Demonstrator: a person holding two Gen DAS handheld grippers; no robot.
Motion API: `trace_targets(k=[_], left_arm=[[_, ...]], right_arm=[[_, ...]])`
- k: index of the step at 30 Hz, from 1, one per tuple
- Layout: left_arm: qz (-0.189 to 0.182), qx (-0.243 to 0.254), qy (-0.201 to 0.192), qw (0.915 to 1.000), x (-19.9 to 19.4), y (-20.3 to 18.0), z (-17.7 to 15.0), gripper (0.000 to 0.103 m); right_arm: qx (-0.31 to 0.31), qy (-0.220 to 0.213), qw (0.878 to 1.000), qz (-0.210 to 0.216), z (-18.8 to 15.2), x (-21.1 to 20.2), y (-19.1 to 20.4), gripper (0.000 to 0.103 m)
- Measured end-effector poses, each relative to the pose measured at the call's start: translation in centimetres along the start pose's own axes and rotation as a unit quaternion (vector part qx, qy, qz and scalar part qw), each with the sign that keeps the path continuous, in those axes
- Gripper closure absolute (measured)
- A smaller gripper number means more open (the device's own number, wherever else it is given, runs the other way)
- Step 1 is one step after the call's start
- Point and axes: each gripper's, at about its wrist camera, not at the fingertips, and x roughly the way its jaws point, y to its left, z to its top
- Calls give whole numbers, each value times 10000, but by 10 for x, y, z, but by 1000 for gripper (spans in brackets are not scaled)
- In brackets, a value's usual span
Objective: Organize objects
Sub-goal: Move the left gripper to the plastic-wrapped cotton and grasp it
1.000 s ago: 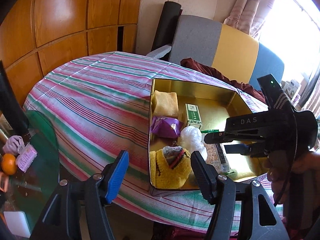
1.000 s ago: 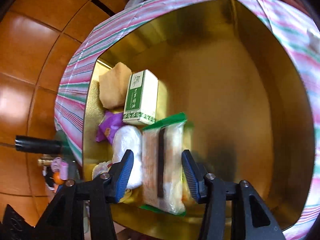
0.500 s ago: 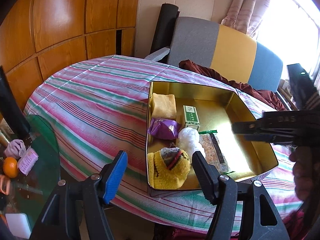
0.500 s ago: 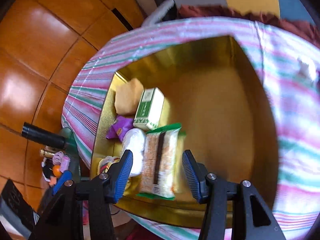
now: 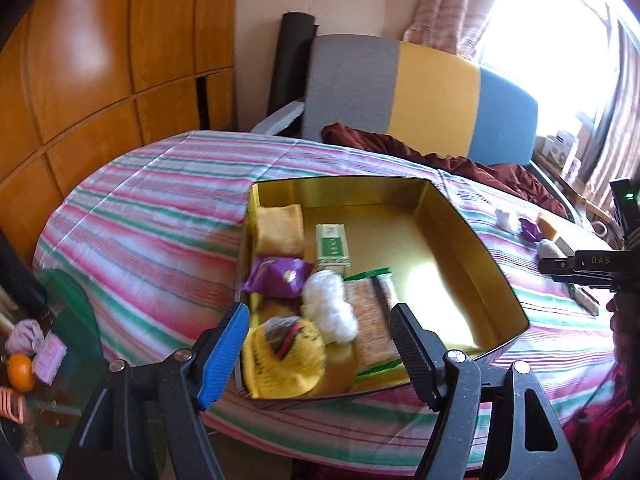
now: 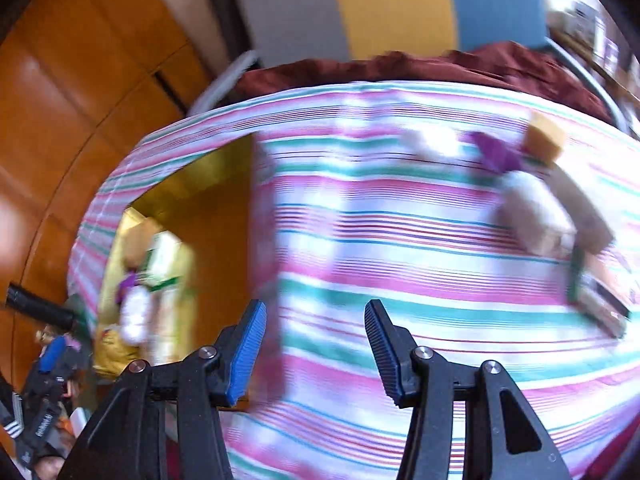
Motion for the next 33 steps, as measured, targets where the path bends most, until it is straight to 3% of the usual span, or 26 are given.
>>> trace_targets(k=[10, 14, 19, 22, 26, 33], left_arm=[[-329, 715, -33, 9969, 4, -59, 25, 27], [-504, 1069, -66, 9930, 7, -89, 41, 27], [-808, 1417, 41, 9866, 23, -136, 67, 27], [-1046, 1598, 180, 9814, 38, -169, 80, 27], [-1149, 2018, 391, 9719, 65, -217, 94, 27], [-1196, 2686, 594, 9539, 119, -286, 111, 27]], right_arm=[[709, -267, 9943, -745, 24, -28, -121, 51], [1107, -618, 9882, -856, 37, -44, -167, 51], [1842, -1070, 9742, -745, 38, -51, -216, 50], [2449, -981, 9631, -532, 35, -49, -238, 50], [2662, -1204, 9557, -343, 33, -60, -246, 50], [2795, -1170, 9530, 55, 32, -63, -248, 50]])
